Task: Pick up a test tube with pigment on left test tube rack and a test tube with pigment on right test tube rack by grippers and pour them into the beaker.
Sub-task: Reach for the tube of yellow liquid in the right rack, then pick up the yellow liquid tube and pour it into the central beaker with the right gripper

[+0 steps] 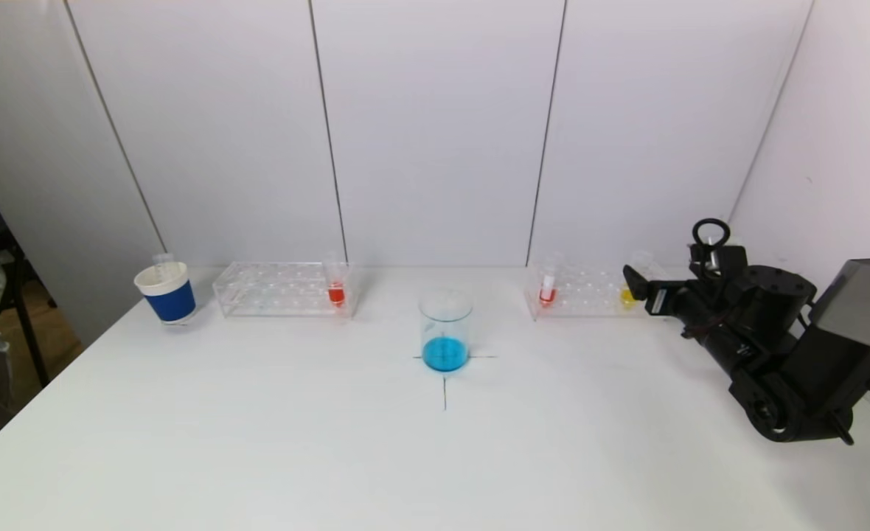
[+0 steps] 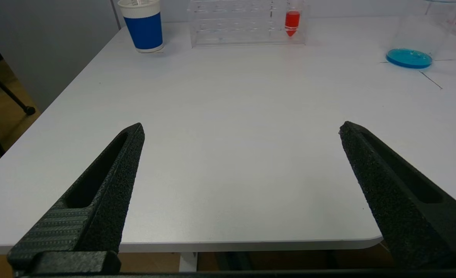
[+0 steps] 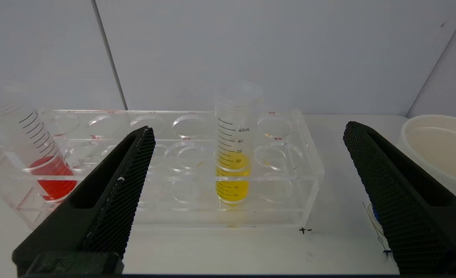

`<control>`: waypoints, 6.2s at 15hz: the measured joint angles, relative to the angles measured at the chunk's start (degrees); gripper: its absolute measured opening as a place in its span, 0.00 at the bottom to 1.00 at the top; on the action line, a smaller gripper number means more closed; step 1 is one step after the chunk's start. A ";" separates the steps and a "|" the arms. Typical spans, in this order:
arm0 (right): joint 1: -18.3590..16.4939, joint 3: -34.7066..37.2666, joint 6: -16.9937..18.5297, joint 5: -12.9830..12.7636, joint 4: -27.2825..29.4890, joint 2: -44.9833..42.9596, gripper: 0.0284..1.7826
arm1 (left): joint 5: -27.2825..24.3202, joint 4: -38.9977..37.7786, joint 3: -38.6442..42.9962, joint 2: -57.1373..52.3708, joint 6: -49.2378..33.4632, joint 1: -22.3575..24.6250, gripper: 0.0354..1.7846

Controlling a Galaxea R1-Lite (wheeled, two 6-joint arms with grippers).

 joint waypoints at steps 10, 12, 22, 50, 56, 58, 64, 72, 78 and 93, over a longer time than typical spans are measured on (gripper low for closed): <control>0.05 -7.28 -0.11 -0.32 -0.02 5.57 0.99 | 0.00 -0.02 0.00 0.00 -0.02 0.00 0.99; 0.05 -8.33 -0.11 -0.32 0.00 6.45 0.99 | 0.01 -0.02 0.00 0.00 0.00 0.00 0.99; 0.09 -12.65 -0.26 -0.32 -0.02 8.96 0.99 | -0.02 0.00 0.00 0.00 0.00 0.00 0.99; 0.05 -16.48 -0.80 -0.37 0.00 12.40 0.98 | 0.01 -0.02 0.00 0.00 0.00 0.02 0.99; 0.05 -16.66 -0.80 -0.39 0.00 12.63 0.58 | 0.00 -0.02 0.00 0.00 -0.02 0.00 0.99; 0.05 -16.68 -0.80 -0.37 -0.02 12.63 0.36 | -0.02 -0.02 0.00 0.00 -0.02 0.00 0.99; 0.05 -16.66 -0.79 -0.30 0.00 12.65 0.26 | 0.00 -0.02 0.00 0.00 0.00 0.02 0.99; 0.05 -16.48 -0.80 -0.32 0.00 12.21 0.26 | 0.00 -0.02 0.00 0.00 -0.02 0.00 0.99; 0.00 -15.46 -0.96 -0.30 0.00 10.03 0.26 | 0.00 0.00 0.00 0.00 -0.02 0.02 0.99; 0.00 -18.43 -1.57 0.27 15.80 -3.52 0.26 | 0.00 -0.02 0.00 0.00 0.00 0.00 0.99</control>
